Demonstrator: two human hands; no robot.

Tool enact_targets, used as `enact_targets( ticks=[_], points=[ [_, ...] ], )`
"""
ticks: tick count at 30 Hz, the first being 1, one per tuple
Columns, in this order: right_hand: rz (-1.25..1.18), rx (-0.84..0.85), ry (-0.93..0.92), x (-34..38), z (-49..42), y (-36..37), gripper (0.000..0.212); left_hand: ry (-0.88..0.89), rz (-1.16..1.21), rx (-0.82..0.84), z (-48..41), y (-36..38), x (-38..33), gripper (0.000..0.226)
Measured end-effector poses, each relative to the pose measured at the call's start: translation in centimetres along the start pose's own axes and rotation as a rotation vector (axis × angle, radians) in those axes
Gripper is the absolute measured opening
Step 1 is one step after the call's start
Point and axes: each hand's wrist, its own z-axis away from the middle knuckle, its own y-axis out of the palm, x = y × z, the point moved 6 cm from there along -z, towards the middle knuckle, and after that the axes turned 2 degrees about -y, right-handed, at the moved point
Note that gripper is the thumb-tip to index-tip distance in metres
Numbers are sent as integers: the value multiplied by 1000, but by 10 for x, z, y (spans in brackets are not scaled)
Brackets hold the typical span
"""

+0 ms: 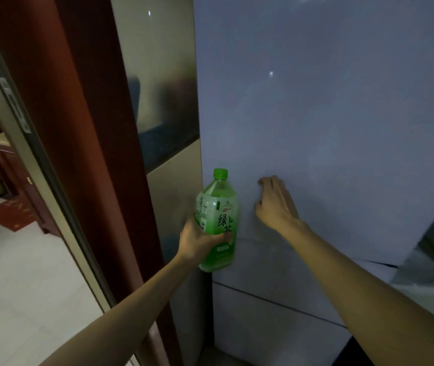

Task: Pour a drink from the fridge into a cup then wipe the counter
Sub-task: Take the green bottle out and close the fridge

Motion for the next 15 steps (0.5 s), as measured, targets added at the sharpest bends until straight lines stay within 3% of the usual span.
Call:
enact_targets(
  ticks=[3,6,13,15],
  points=[
    [-16,47,99,-23,-7,6,58,7,10,55,-9,11,-3,47],
    [-19,57,182,-49,-10,7,53,-10,57,131,-16,20,-6,42],
    [-9,83,273,-50,-18,9,54,8,116,240,-44,39,-13,48],
    [-20,118,285,-48,-16,7,58,39,81,252,-51,44,-16,71]
  ],
)
